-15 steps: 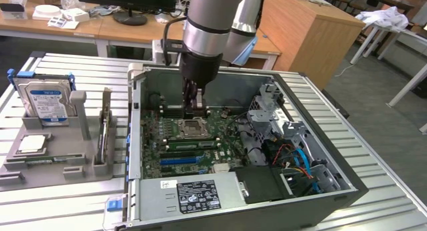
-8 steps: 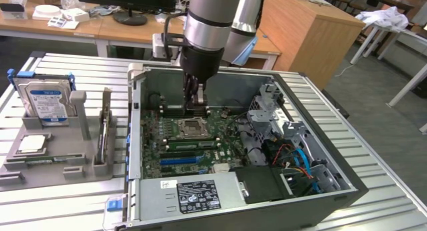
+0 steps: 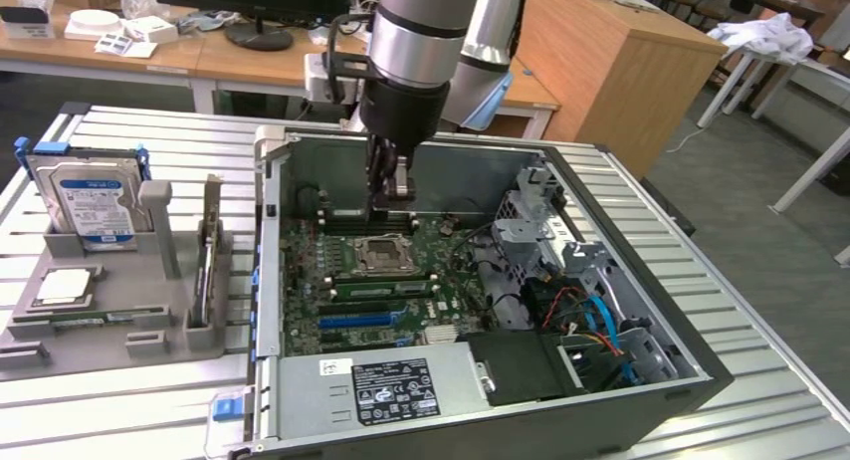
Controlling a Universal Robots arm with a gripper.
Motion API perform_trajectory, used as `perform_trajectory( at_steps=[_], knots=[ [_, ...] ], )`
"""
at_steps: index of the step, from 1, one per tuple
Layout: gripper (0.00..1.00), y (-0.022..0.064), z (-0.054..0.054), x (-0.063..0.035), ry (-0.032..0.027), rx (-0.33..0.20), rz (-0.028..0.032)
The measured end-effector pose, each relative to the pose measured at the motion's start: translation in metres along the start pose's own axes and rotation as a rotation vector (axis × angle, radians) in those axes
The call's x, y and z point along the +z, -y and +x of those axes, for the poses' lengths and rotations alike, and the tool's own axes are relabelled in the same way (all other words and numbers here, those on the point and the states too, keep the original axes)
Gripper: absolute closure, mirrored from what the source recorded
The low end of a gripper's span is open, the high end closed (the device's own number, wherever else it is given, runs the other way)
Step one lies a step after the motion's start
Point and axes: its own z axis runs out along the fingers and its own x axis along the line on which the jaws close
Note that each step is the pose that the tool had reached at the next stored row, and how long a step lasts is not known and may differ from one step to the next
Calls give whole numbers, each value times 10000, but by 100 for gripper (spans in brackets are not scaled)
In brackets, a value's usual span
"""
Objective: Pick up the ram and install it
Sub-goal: 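Press down the ram until it locks into place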
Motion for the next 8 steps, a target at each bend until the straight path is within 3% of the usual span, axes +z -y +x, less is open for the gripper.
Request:
perform_trajectory(
  at_steps=[8],
  knots=[
    [89, -1, -2, -81, 1, 0, 1]
  ],
)
